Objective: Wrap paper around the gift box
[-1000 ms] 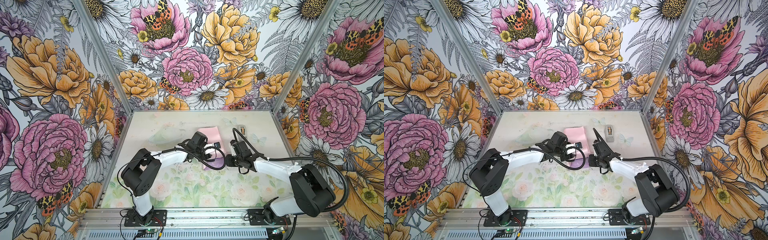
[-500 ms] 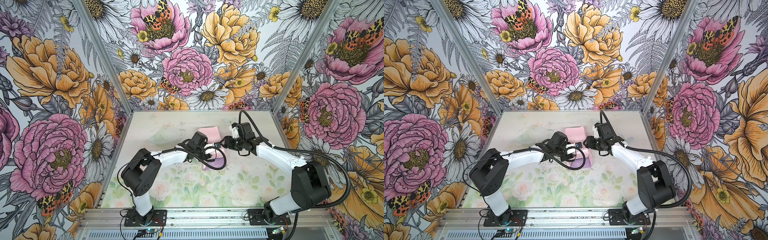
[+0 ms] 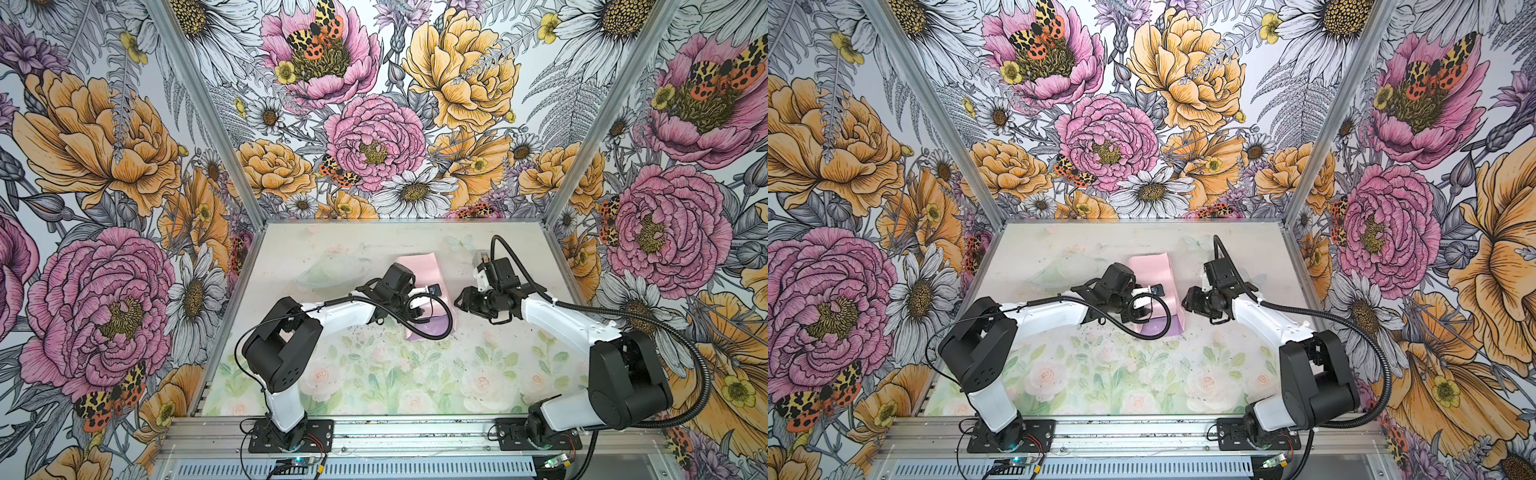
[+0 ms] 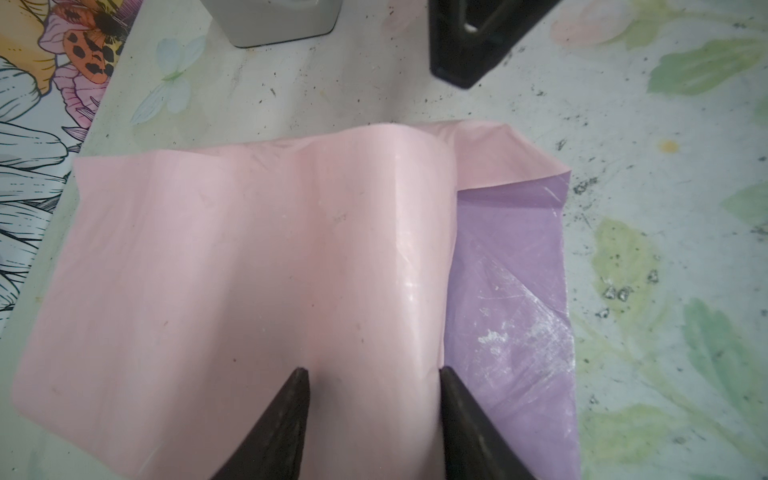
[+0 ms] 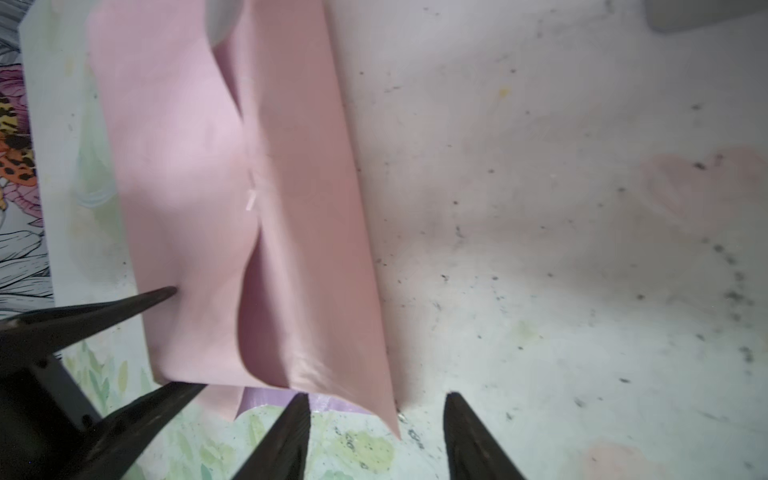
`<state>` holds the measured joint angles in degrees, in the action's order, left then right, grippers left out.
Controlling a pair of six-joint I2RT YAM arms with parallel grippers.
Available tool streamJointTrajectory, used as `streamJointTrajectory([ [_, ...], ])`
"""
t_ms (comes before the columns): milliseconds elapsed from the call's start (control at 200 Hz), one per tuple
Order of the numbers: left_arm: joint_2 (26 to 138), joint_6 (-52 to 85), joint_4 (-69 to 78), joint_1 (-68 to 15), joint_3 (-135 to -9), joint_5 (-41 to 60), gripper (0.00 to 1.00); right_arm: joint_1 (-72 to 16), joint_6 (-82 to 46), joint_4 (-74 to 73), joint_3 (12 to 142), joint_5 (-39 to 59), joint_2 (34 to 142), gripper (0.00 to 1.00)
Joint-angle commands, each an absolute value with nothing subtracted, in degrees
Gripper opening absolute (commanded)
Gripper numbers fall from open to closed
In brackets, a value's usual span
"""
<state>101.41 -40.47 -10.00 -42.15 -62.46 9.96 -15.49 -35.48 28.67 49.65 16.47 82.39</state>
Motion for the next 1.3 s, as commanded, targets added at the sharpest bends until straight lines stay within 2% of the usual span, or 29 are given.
streamJointTrajectory([
  [0, 101.85, -39.9, -11.16, -42.83, -62.09, 11.43, 0.51, -15.0, -37.14, 28.77, 48.3, 13.31, 82.82, 0.39],
  [155, 102.1, -39.9, -11.07, -42.87, -62.18, 11.65, 0.5, -16.43, -36.72, 26.33, 47.32, 14.15, 84.55, 0.32],
  [540, 102.39, -39.73, -10.71, -42.89, -62.17, 11.96, 0.5, -20.01, -38.49, 19.18, 43.43, 16.03, 86.64, 0.25],
  [1296, 103.25, -39.81, -10.99, -42.96, -63.01, 12.3, 0.5, -25.18, -42.32, 6.93, 39.42, 15.17, 84.72, 0.19],
])
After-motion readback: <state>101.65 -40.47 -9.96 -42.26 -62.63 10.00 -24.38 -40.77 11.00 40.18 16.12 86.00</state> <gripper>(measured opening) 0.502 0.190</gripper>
